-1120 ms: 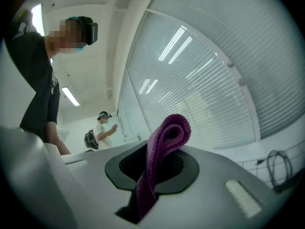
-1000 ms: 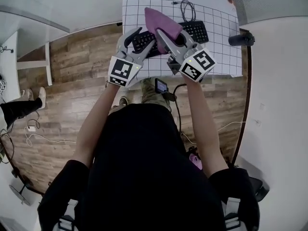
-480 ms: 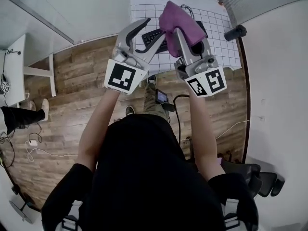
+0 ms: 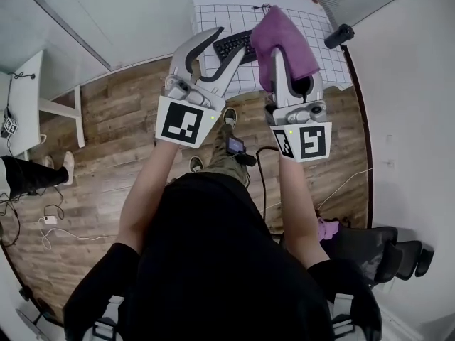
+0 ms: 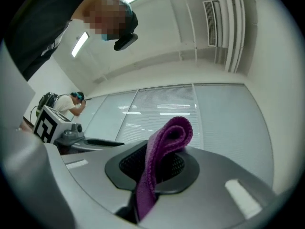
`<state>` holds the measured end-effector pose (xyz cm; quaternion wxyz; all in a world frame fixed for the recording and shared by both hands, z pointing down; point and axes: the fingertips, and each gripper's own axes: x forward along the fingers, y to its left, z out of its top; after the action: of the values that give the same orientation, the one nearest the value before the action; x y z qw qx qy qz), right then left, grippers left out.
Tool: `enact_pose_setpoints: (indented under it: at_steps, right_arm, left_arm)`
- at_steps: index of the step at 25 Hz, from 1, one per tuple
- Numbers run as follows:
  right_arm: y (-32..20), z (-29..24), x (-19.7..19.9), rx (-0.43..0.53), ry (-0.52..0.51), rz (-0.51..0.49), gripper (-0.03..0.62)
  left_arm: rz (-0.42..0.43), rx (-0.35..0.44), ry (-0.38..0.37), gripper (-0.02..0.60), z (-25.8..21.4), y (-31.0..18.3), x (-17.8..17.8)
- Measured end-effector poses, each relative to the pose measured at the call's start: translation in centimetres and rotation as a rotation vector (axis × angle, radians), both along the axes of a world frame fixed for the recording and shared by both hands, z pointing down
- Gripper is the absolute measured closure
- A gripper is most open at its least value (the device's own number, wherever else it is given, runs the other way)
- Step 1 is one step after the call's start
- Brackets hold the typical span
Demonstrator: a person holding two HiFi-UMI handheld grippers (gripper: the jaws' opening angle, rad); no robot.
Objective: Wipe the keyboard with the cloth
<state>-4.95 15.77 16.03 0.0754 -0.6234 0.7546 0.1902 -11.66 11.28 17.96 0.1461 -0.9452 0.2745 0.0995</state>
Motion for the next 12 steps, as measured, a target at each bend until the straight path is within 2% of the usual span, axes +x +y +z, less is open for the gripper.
enact_pose_setpoints:
  at_steps: [4, 12]
  right_arm:
    - [2.0, 1.6, 0.2, -0.01, 0.01, 0.123, 0.53]
    - [3.0, 5.8, 0.1, -0.08, -0.006, 0.217, 0.53]
  left_arm:
    - [-0.052, -0.021, 0.032, 0.479, 0.4, 1.3, -1.5]
    - [-0.094, -0.093, 0.032, 0.512, 3.0, 2.4, -2.5]
